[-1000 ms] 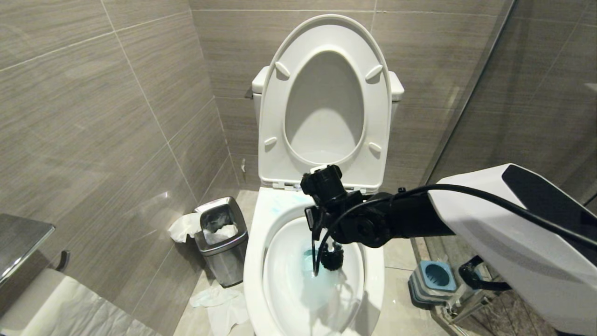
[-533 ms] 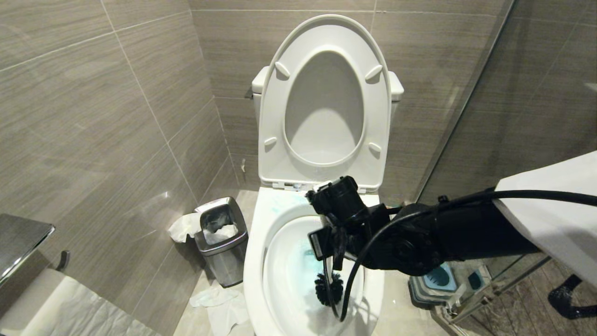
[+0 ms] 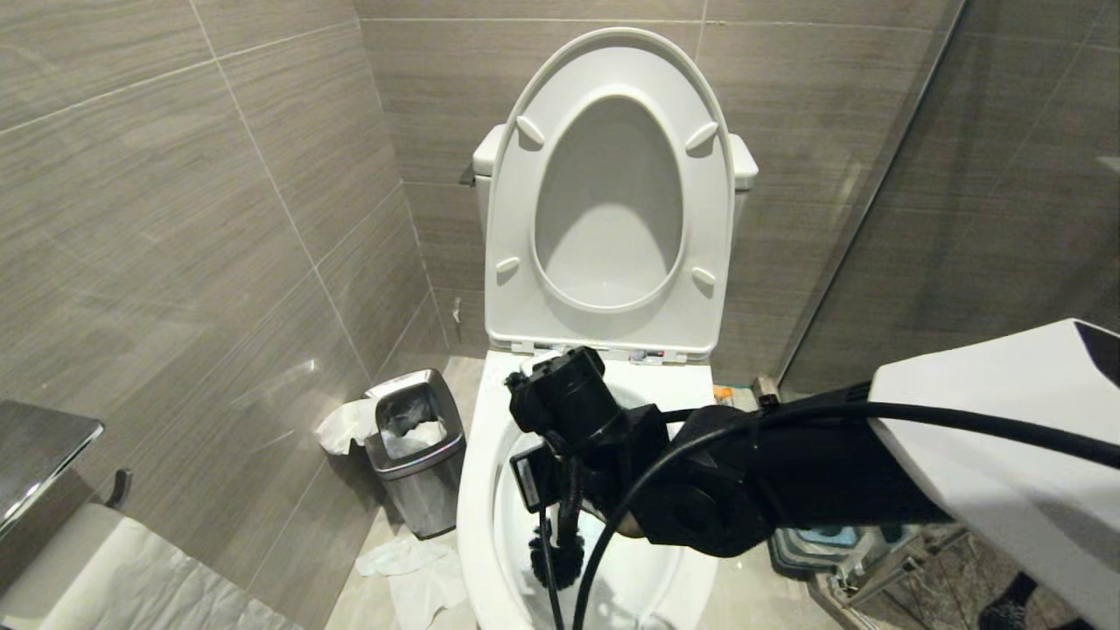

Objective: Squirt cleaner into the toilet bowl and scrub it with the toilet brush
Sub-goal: Scrub the toilet bowl

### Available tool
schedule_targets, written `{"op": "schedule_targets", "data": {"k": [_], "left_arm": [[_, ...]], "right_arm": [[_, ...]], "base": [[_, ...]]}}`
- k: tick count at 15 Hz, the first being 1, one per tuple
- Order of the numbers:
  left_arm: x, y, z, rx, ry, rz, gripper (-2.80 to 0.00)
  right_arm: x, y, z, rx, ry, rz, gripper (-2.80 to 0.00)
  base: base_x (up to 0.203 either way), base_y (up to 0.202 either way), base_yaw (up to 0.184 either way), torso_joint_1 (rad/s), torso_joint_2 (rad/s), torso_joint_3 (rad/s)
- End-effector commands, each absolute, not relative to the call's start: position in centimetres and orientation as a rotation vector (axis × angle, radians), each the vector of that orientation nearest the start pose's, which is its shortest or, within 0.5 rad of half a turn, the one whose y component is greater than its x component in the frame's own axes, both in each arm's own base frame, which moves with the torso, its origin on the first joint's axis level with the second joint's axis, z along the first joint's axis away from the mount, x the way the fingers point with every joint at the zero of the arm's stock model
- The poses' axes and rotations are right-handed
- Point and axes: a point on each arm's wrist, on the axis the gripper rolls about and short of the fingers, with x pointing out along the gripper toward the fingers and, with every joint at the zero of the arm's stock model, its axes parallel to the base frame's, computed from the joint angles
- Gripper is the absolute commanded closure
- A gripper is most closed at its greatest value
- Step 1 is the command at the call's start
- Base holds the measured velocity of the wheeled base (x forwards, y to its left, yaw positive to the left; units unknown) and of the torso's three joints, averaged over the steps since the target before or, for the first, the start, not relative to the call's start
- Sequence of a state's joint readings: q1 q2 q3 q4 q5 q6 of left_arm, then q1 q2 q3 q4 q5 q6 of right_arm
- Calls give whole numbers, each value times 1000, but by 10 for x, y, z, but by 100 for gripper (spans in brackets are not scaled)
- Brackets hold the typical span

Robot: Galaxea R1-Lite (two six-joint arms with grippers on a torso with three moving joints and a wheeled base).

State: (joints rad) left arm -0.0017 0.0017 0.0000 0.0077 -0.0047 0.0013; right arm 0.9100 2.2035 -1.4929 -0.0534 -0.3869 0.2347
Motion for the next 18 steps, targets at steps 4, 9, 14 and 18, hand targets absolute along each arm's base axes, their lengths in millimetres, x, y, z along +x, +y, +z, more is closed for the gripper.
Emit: {"op": "schedule_targets", "data": {"k": [4, 9, 14, 18], "left_arm": [[-22, 0, 74, 2, 12, -6, 0], [-23, 0, 74, 2, 11, -6, 0], [-23, 0, 74, 2, 11, -6, 0], [-23, 0, 74, 0, 11, -6, 0]], "right_arm": [[310, 370, 120, -150, 486, 379, 0], [344, 352, 128, -128, 430, 250, 0], [357, 330, 143, -111, 417, 191, 0], [367, 330, 114, -127, 461, 167, 0]], "base": [[0, 0, 0, 0, 0, 0], [0, 0, 0, 0, 0, 0], [0, 0, 0, 0, 0, 0], [0, 0, 0, 0, 0, 0]]}}
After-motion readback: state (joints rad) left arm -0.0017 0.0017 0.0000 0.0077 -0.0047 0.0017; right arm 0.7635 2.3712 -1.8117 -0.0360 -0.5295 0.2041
